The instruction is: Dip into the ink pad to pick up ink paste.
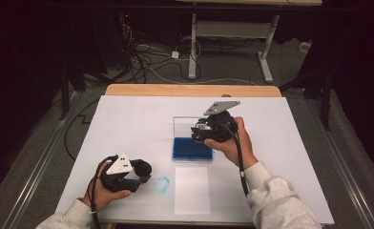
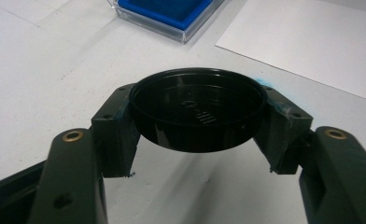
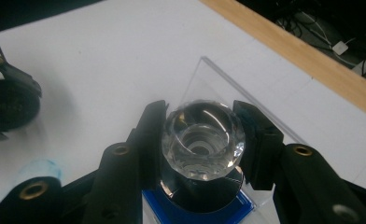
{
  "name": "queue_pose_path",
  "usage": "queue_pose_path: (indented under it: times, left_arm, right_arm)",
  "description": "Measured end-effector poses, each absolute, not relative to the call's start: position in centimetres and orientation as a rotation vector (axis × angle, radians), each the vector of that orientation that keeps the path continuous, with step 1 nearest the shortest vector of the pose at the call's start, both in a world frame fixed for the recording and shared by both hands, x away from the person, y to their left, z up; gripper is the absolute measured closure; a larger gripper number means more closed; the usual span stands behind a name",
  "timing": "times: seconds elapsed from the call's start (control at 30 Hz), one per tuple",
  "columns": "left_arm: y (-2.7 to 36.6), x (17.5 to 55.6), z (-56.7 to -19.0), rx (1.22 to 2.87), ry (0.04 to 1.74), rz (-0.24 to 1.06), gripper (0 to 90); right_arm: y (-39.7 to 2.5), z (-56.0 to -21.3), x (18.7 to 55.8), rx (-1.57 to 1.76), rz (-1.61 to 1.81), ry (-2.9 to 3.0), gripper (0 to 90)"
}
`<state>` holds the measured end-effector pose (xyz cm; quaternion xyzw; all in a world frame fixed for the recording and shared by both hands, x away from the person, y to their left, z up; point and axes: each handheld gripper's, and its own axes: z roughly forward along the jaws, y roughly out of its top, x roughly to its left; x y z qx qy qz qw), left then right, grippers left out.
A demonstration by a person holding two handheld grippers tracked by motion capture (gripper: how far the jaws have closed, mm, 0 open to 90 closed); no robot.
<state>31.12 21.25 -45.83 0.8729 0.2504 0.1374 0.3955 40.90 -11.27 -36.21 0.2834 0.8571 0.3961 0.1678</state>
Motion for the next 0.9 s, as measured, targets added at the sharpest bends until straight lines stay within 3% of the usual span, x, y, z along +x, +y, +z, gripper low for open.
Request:
queue_pose_path:
  times: [0.43,0.9]
  left_arm:
    - [21.4,31.3,-45.8,2.247,0.613,0.358,36.8]
    - [21.4,31.3,-45.9,2.25,0.612,0.357,36.7]
  right_arm:
    - [-11.7,-41.7,41.7,0.893,1.072,2.51,57.1]
    - [-11.4,-42.8,41.8,0.895,1.077,2.523,57.1]
